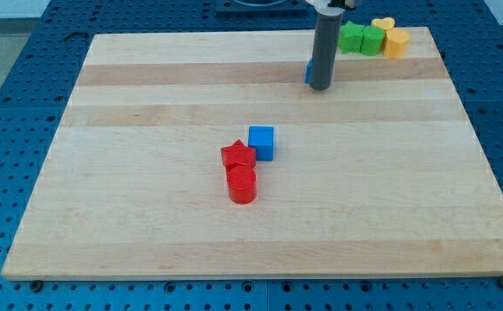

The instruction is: Move the blue triangle a bit up

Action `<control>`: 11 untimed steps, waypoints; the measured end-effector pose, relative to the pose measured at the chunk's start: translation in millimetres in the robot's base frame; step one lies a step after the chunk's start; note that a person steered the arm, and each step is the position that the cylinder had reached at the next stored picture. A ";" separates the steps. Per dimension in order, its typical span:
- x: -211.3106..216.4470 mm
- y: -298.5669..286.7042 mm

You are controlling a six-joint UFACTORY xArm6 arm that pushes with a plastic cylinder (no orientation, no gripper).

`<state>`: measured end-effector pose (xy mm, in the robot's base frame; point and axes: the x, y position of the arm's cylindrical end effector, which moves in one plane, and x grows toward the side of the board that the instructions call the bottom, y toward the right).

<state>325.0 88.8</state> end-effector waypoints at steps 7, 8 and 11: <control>-8.7 -49.5; -22.4 -40.7; -38.8 7.8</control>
